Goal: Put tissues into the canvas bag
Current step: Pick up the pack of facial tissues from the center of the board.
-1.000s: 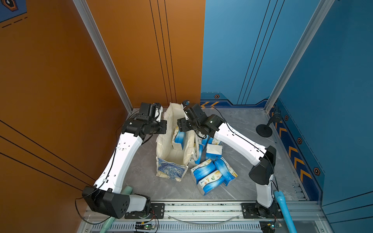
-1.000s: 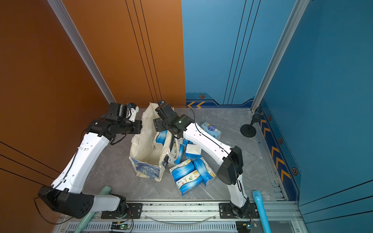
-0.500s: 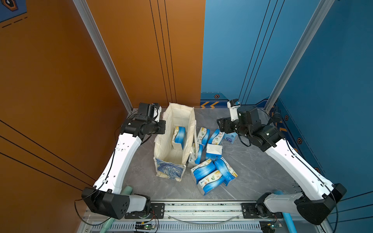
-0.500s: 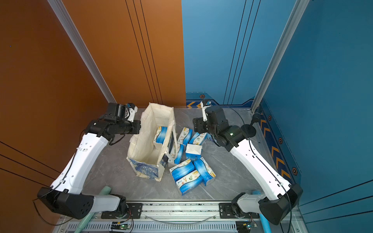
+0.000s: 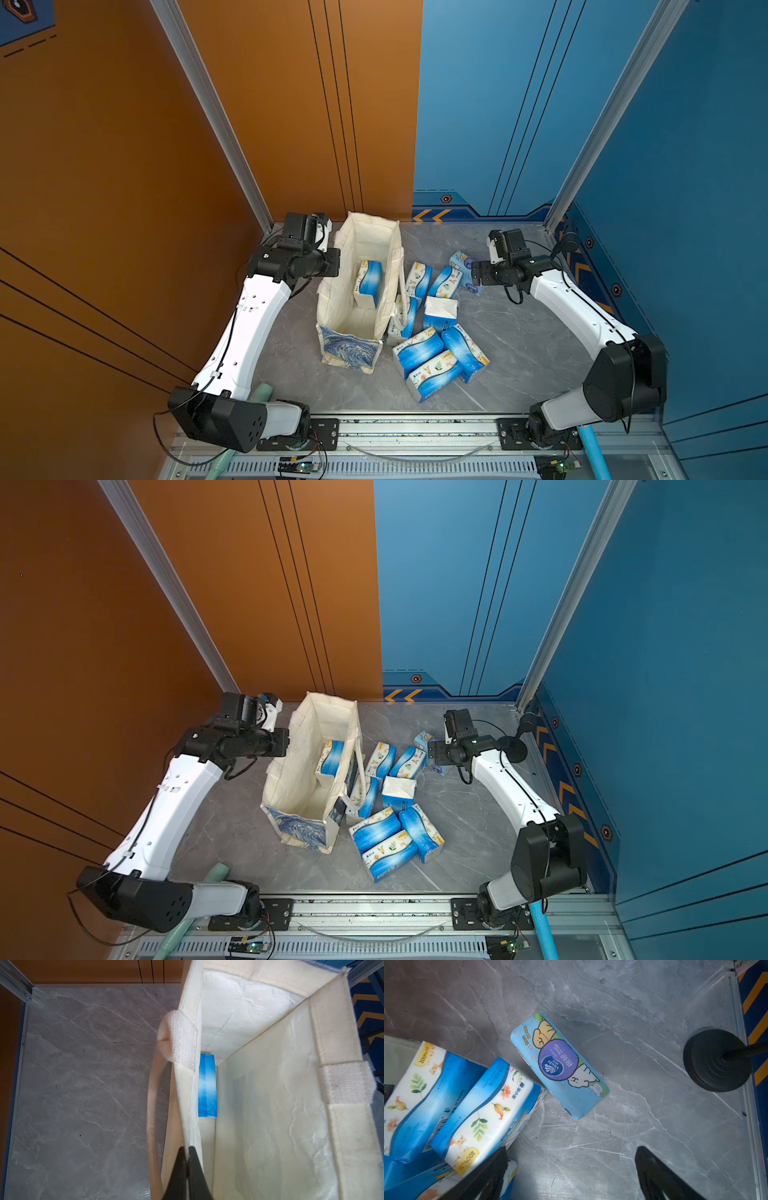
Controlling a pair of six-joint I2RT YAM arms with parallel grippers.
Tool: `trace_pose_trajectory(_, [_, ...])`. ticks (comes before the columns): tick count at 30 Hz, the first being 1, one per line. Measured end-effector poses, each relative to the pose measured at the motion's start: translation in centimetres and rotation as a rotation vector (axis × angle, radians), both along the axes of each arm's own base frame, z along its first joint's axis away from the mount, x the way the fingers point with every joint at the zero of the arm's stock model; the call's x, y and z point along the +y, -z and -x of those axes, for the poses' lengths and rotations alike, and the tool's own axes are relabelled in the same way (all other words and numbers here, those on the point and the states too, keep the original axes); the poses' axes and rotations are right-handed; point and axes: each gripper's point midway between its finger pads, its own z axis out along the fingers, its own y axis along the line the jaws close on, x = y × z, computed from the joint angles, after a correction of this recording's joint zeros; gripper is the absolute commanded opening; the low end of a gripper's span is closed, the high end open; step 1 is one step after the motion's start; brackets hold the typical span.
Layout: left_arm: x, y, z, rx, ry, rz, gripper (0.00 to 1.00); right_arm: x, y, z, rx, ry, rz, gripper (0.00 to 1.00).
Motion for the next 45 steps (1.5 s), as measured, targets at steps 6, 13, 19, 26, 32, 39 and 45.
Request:
trace_pose_trajectory(6, [0.0, 0.0, 0.0, 0.0, 0.0, 0.0, 0.0, -1.6, 2.4, -2.0, 0.051, 0.01, 0.011, 1.0])
trace_pose_trajectory(13, [0.1, 0.0, 0.0, 0.0, -0.002, 0.0, 0.0, -1.5, 4.0, -3.5, 0.077, -0.036, -0.03, 1.0])
trace_pose_trajectory(19, [0.2, 0.0, -0.1, 0.0, -0.005, 0.0, 0.0, -0.4, 4.4, -4.3, 0.078, -0.092, -0.097, 1.0])
trace_pose_trajectory(26, [0.2, 0.0, -0.1, 0.0, -0.005, 0.0, 0.0, 0.2, 5.1, -5.1, 0.083, -0.13, -0.127, 0.98])
trace_pose_trajectory(32, [0.2, 0.3, -0.2, 0.007, -0.005, -0.001, 0.0, 0.3, 6.3, -5.2, 0.107, -0.139, -0.127, 0.93])
trace_pose_trajectory(39, [0.2, 0.6, -0.4, 0.017, -0.007, -0.003, 0.0, 0.3, 6.5, -5.2, 0.108, -0.149, -0.116, 0.83])
trace_pose_trajectory(45, [0.1, 0.9, -0.6, 0.026, -0.007, -0.005, 0.0, 0.7, 7.2, -4.5, 0.125, -0.158, -0.107, 0.8])
